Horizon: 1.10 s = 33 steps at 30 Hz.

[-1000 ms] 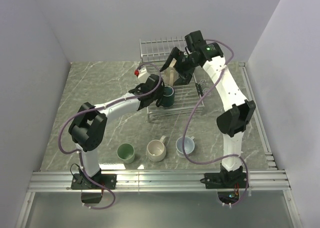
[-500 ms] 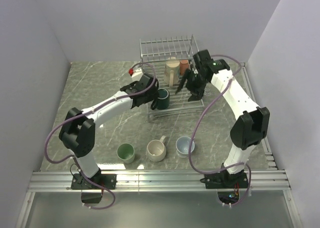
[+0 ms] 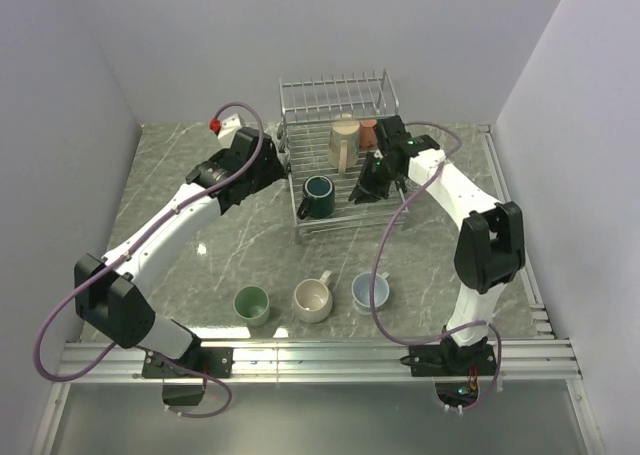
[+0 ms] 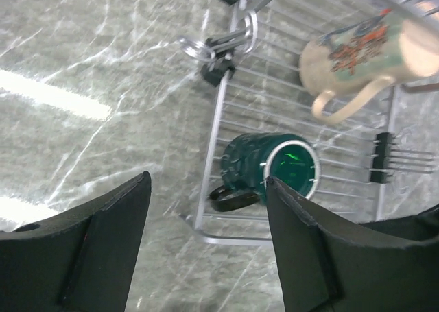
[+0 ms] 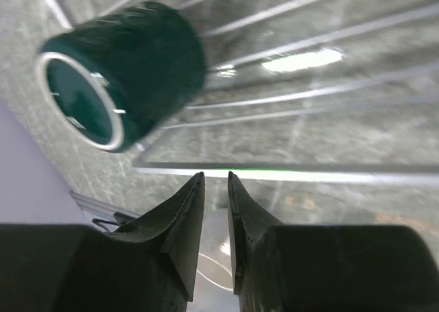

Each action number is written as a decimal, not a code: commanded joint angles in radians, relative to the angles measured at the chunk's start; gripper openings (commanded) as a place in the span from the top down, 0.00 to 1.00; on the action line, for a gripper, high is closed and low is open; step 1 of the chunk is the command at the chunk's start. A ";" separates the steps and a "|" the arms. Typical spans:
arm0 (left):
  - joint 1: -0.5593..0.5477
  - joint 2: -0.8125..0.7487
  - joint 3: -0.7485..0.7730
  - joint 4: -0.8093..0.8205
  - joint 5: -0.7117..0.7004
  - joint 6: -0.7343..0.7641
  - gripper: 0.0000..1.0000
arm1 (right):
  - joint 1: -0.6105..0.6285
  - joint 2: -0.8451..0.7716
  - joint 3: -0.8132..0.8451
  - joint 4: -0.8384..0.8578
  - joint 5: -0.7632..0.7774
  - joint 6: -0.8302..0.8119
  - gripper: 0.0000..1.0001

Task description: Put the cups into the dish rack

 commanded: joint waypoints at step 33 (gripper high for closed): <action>0.112 -0.344 -0.297 -0.186 0.010 0.003 0.30 | 0.103 0.194 -0.271 0.959 -0.408 0.525 0.72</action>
